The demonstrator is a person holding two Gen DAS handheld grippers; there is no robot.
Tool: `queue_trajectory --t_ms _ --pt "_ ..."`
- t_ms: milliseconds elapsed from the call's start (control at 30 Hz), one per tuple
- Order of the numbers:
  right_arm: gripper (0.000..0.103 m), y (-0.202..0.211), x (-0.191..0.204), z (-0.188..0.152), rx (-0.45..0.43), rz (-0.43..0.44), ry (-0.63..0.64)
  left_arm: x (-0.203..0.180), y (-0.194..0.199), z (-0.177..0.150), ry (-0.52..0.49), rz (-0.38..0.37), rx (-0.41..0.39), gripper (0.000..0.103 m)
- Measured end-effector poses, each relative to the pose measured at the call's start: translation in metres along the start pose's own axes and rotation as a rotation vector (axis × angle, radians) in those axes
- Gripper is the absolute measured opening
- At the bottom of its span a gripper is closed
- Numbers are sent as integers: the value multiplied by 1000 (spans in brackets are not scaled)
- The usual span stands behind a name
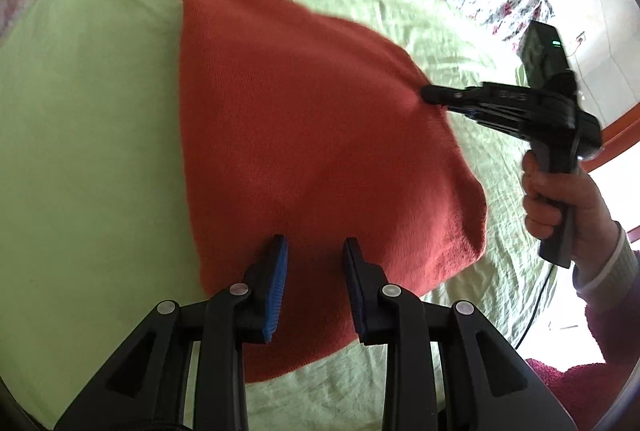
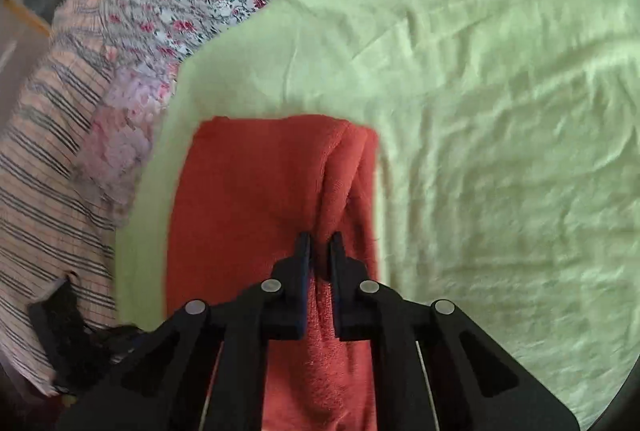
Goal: Fold small clothes
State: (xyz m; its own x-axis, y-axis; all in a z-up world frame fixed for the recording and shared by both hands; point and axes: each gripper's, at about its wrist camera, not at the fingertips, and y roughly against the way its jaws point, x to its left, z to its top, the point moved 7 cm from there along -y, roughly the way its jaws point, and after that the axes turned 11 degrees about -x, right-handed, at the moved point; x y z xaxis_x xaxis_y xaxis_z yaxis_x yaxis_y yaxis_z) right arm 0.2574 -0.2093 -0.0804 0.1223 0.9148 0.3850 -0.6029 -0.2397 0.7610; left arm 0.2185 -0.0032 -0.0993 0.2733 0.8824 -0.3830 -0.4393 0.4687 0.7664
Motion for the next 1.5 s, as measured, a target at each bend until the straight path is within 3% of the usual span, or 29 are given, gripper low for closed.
queue_trajectory --t_ms 133,233,300,400,567,667,700,800,867,1067,1200,1267,1400,1500 --pt "9 -35 -31 -18 72 -90 -32 -1 -16 -3 3 0 -4 21" --pt "11 -38 -34 -19 47 -114 -63 -3 -13 -3 -4 13 10 22" --pt "13 -32 -29 -18 42 -106 -66 -4 -6 0 2 9 18 23" --pt "14 -8 -21 -12 17 -72 -86 -5 12 16 -1 -10 -32 26" --pt "14 38 27 -27 -8 25 18 7 10 58 -1 26 -114 27" --pt "14 41 36 -54 50 21 83 27 -16 70 17 88 -80 25" --pt "14 36 32 -61 67 -5 94 35 -27 69 29 106 -54 19" --pt "3 14 6 -87 136 -88 88 46 -41 69 39 93 -46 15" --pt "0 9 -5 -85 94 -90 74 45 -37 68 43 94 -48 14" --pt "3 30 -2 -82 84 -57 72 22 6 39 -13 59 -64 20" --pt "4 54 12 -90 71 -2 116 -4 35 -9 -97 -1 -51 23" --pt "10 59 21 -101 82 5 171 -5 31 -38 -139 34 -8 26" --pt "13 43 3 -137 178 -65 216 13 16 -65 -98 76 16 24" --pt "12 39 -1 -139 148 -44 198 16 22 -64 -40 73 -9 24"
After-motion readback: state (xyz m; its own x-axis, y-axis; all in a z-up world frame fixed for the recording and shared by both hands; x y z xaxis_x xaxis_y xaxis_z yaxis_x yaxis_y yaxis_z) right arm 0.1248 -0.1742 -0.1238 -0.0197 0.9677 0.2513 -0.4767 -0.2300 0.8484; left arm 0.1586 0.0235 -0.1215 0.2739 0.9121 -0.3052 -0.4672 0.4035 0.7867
